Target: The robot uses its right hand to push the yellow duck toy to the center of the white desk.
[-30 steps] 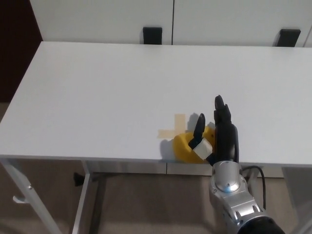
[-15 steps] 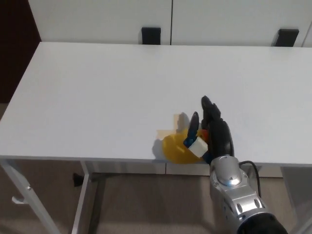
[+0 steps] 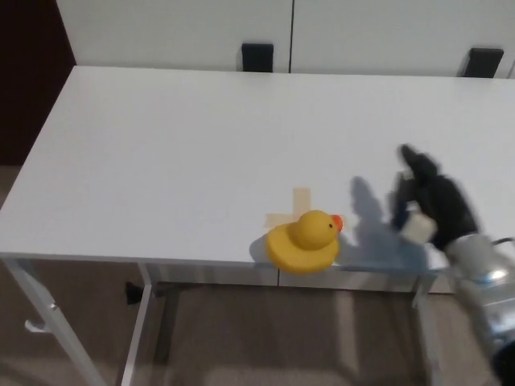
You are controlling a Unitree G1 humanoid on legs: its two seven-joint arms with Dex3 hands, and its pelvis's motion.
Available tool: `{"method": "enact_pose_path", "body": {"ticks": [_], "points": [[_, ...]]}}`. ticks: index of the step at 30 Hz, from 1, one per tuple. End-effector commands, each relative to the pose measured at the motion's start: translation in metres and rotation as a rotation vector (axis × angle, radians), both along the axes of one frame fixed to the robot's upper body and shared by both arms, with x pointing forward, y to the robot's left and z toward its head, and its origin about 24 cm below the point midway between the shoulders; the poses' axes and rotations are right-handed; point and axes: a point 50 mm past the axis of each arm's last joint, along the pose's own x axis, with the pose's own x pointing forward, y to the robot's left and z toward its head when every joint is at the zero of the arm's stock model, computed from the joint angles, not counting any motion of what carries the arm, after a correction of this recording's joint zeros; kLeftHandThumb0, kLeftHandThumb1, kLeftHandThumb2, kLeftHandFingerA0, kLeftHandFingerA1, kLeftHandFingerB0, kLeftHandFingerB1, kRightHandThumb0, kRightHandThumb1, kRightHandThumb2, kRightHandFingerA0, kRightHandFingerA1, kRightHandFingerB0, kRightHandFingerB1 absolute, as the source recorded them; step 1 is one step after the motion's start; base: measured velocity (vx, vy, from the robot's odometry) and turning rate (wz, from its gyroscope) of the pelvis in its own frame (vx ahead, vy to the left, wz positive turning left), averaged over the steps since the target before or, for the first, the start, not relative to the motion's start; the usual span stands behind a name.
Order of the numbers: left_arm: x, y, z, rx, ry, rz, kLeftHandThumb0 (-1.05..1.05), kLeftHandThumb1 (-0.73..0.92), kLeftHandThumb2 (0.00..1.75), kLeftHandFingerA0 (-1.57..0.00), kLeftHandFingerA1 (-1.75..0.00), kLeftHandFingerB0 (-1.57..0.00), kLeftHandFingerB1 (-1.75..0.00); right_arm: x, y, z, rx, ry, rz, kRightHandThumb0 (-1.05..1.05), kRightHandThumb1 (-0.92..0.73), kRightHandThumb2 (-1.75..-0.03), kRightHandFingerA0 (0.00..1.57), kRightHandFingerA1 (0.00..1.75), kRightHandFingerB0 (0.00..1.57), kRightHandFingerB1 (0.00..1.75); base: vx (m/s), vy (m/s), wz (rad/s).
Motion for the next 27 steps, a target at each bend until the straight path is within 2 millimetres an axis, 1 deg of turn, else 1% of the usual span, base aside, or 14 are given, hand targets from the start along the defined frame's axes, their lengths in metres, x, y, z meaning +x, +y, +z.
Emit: {"method": "enact_pose_path", "body": {"ticks": [1,3,7,8,9,10,16,17,19,20,21,22,26,27], "points": [[0.000,0.011,0.005,0.009,-0.016,0.004,-0.14,0.62,0.81,-0.83,-0.89,-0.85,-0.70,-0.008,-0.069,0.016,-0.150,0.014,-0.126,-1.05,-0.92,-1.25,0.00,0.12,0.00,0.04,0.00,0.000,0.00],[-0.003,0.010,0.005,0.011,-0.015,0.001,-0.14,0.61,0.82,-0.82,-0.90,-0.84,-0.69,-0.016,-0.102,0.025,-0.251,-0.031,-0.230,-1.05,-0.90,-1.26,0.00,0.15,0.00,0.01,0.00,0.000,0.00],[-0.006,0.011,0.004,0.005,-0.015,0.018,-0.14,0.61,0.84,-0.83,-0.97,-0.85,-0.72,-0.023,-0.121,0.031,-0.311,-0.060,-0.285,-1.05,-0.88,-1.26,0.00,0.19,0.00,0.04,0.00,0.000,0.00],[-0.006,0.011,0.004,0.009,-0.011,0.027,-0.14,0.61,0.82,-0.80,-0.93,-0.86,-0.72,-0.027,-0.139,0.041,-0.396,-0.089,-0.344,-0.87,-0.92,-0.80,0.00,0.00,0.00,0.00,0.00,0.000,0.00],[-0.006,0.011,0.004,0.009,-0.011,0.027,-0.14,0.61,0.82,-0.80,-0.93,-0.86,-0.72,-0.027,-0.139,0.041,-0.396,-0.089,-0.344,-0.87,-0.92,-0.80,0.00,0.00,0.00,0.00,0.00,0.000,0.00],[-0.006,0.011,0.004,0.010,-0.008,0.023,-0.15,0.64,0.77,-0.78,-0.83,-0.82,-0.69,-0.030,-0.148,0.046,-0.423,-0.105,-0.365,-1.02,-0.90,-1.24,0.00,0.27,0.00,0.11,0.00,0.000,0.00],[-0.006,0.009,0.003,-0.002,-0.021,0.026,-0.10,0.56,0.96,-0.83,-0.86,-0.88,-0.72,-0.046,-0.181,0.074,-0.486,-0.197,-0.401,-1.05,-0.92,-1.22,0.00,0.12,0.00,0.02,0.00,0.000,0.00],[-0.005,0.010,0.004,0.005,-0.032,0.040,-0.12,0.60,0.94,-0.83,-0.88,-0.89,-0.73,-0.053,-0.192,0.084,-0.505,-0.221,-0.416,-0.80,-0.92,-0.71,0.00,0.00,0.00,0.00,0.00,0.000,0.00],[-0.004,0.012,0.005,0.013,-0.044,0.057,-0.12,0.60,0.94,-0.83,-0.88,-0.89,-0.73,-0.060,-0.201,0.094,-0.522,-0.242,-0.432,-0.80,-0.92,-0.71,0.00,0.00,0.00,0.00,0.00,0.000,0.00],[-0.003,0.013,0.006,0.018,-0.060,0.075,-0.10,0.58,0.91,-0.86,-1.04,-0.93,-0.86,-0.076,-0.215,0.102,-0.556,-0.269,-0.468,-0.59,-0.89,-0.65,0.05,0.59,0.00,0.21,0.00,0.000,0.07],[-0.002,0.014,0.007,0.023,-0.078,0.094,-0.10,0.58,0.91,-0.86,-1.04,-0.93,-0.86,-0.095,-0.229,0.112,-0.601,-0.303,-0.501,-0.59,-0.89,-0.65,0.05,0.59,0.00,0.21,0.00,0.000,0.07],[-0.002,0.015,0.007,0.026,-0.089,0.095,-0.09,0.59,0.90,-0.80,-0.88,-0.91,-0.83,-0.116,-0.245,0.114,-0.706,-0.317,-0.598,-0.45,-0.77,-0.66,0.50,1.12,0.06,0.38,0.00,0.000,0.09],[-0.003,0.016,0.008,0.035,-0.101,0.090,-0.12,0.62,0.90,-0.82,-0.84,-0.94,-0.81,-0.151,-0.267,0.112,-0.885,-0.301,-0.745,-0.45,-0.52,-0.83,0.32,1.05,0.04,0.57,0.00,0.000,0.00],[-0.003,0.018,0.009,0.044,-0.110,0.094,-0.13,0.66,0.89,-0.86,-0.87,-0.94,-0.81,-0.177,-0.283,0.100,-0.952,-0.243,-0.812,-0.35,-0.52,-1.13,0.59,0.88,0.16,0.60,0.00,0.000,0.00]]}}
